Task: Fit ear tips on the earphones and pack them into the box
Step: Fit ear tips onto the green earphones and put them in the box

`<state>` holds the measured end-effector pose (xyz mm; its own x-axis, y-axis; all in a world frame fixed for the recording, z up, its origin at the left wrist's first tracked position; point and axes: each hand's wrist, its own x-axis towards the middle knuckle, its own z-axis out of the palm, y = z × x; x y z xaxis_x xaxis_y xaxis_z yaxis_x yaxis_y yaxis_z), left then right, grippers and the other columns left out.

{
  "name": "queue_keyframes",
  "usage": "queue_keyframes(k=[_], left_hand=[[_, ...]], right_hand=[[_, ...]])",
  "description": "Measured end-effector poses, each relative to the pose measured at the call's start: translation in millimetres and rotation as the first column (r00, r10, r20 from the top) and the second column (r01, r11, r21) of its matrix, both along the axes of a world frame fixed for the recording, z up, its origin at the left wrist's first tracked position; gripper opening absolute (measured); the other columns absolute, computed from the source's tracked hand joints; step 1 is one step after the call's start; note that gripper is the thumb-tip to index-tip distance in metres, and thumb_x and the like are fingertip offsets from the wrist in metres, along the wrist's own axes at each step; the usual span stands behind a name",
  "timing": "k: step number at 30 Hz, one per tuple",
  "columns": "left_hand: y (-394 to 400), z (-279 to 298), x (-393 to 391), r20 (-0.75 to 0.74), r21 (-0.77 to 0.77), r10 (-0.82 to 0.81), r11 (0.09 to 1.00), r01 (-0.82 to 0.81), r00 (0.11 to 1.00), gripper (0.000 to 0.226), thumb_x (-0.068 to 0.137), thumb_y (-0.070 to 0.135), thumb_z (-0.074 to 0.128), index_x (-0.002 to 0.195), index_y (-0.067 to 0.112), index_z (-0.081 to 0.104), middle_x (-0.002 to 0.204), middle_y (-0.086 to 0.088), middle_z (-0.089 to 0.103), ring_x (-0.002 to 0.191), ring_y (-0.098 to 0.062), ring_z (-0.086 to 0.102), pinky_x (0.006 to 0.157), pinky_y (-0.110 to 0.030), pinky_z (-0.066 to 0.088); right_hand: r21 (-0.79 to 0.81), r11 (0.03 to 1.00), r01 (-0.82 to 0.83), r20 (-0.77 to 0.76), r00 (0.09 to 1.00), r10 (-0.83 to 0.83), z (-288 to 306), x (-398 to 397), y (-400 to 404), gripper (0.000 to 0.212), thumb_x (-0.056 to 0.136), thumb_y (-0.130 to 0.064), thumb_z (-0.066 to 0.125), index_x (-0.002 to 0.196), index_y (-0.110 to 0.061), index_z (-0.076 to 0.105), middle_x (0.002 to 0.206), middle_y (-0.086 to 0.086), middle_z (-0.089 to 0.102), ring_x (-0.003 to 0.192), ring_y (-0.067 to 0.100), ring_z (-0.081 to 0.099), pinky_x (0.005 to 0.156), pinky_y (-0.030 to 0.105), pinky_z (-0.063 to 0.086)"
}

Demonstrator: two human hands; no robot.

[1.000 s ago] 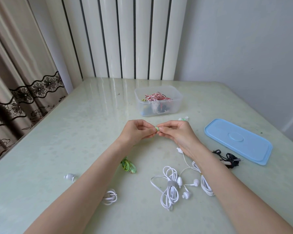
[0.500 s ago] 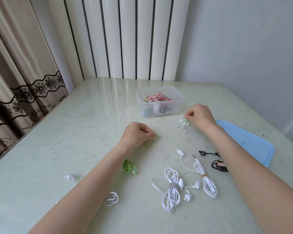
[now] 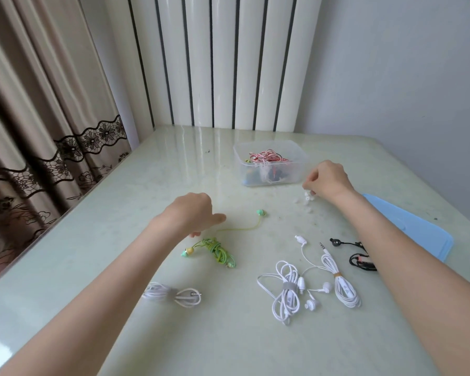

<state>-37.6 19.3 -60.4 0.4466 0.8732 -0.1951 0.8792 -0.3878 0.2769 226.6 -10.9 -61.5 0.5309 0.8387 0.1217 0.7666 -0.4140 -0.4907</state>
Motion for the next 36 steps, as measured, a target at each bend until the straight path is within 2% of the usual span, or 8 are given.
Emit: queue_keyframes(k=[4,6,11,15,20,25,32,36], left_hand=[[-10.2,1.2,-9.9,-0.130,-0.022,-0.019,1.000,0.017,0.991,0.046,0.089,0.044,0.045,0.103,0.003,0.063,0.076,-0.008,0.067,0.051,-0.014,0.054,0.051,-0.019,0.036],[-13.9,6.5,-16.6,-0.161,-0.012,-0.028,1.000,0.026,0.987,0.042,0.089,0.041,0.047,0.105,0.004,0.061,0.095,-0.012,0.068,0.055,-0.017,0.056,0.051,-0.019,0.035],[-23.2,9.6,-33.7,-0.232,-0.137,-0.191,0.977,0.162,0.954,0.024,0.083,0.024,0.061,0.104,0.012,0.058,0.112,-0.004,0.061,0.072,-0.019,0.059,0.060,-0.021,0.039],[-27.7,-0.9,-45.0,0.056,-0.038,-0.152,0.987,0.154,0.987,0.015,0.079,0.005,0.058,0.083,0.020,0.055,0.092,0.000,0.062,0.066,-0.016,0.057,0.058,-0.021,0.042],[-34.5,15.1,-40.9,0.479,0.114,-0.106,0.992,0.058,0.871,0.020,0.080,0.003,0.059,0.073,0.021,0.054,0.079,0.003,0.061,0.066,-0.019,0.065,0.061,-0.026,0.049],[-39.4,13.3,-14.6,0.630,0.128,-0.115,0.991,0.043,0.768,0.004,0.077,0.010,0.068,0.073,0.011,0.068,0.062,0.015,0.059,0.044,0.007,0.052,0.045,-0.004,0.034],[-26.5,-17.4,28.0,0.692,-0.093,0.006,0.992,0.081,0.722,0.011,0.076,0.008,0.068,0.084,0.014,0.072,0.074,-0.003,0.064,0.067,-0.009,0.057,0.064,-0.019,0.044],[-17.4,-27.2,41.2,0.730,-0.127,0.037,0.989,0.082,0.682,0.016,0.076,0.006,0.065,0.086,0.016,0.073,0.078,-0.004,0.066,0.072,-0.008,0.058,0.065,-0.017,0.043]], right_hand=[[0.155,0.975,-0.161,-0.329,0.922,0.204,5.4,-41.2,-11.5,0.023,0.076,0.006,0.061,0.060,-0.009,0.058,0.055,0.007,0.064,0.035,0.002,0.057,0.049,0.009,0.050],[0.178,0.958,-0.225,-0.369,0.887,0.277,2.6,-60.8,-21.2,0.025,0.076,0.008,0.062,0.060,-0.011,0.057,0.044,-0.003,0.061,0.035,0.000,0.056,0.046,0.009,0.048],[0.187,0.920,-0.345,-0.456,0.798,0.393,-11.1,-83.6,-42.4,0.024,0.073,0.007,0.067,0.061,-0.013,0.062,0.059,0.008,0.062,0.050,0.014,0.061,0.060,0.019,0.055],[0.150,0.897,-0.417,-0.465,0.771,0.436,-19.0,-103.8,-46.0,0.026,0.070,0.006,0.070,0.066,-0.019,0.065,0.065,0.004,0.065,0.062,0.016,0.061,0.077,0.025,0.050],[0.281,0.890,-0.360,-0.639,0.621,0.453,-17.6,-114.8,-52.3,0.005,0.079,0.005,0.063,0.081,0.002,0.067,0.065,0.011,0.062,0.051,0.011,0.060,0.056,0.017,0.053],[0.361,0.909,-0.208,-0.775,0.476,0.416,-15.3,-111.2,-55.5,0.008,0.080,0.006,0.062,0.074,0.001,0.065,0.072,0.012,0.062,0.053,0.009,0.064,0.055,0.016,0.053],[0.423,0.906,-0.024,-0.815,0.426,0.392,-24.1,-95.4,-59.7,0.014,0.079,0.009,0.061,0.072,-0.003,0.060,0.061,0.010,0.059,0.047,0.009,0.057,0.052,0.015,0.051],[0.466,0.884,0.035,-0.830,0.365,0.422,-25.1,-84.0,-55.2,0.008,0.081,0.007,0.061,0.076,0.001,0.064,0.066,0.008,0.065,0.058,0.011,0.065,0.065,0.014,0.055]])
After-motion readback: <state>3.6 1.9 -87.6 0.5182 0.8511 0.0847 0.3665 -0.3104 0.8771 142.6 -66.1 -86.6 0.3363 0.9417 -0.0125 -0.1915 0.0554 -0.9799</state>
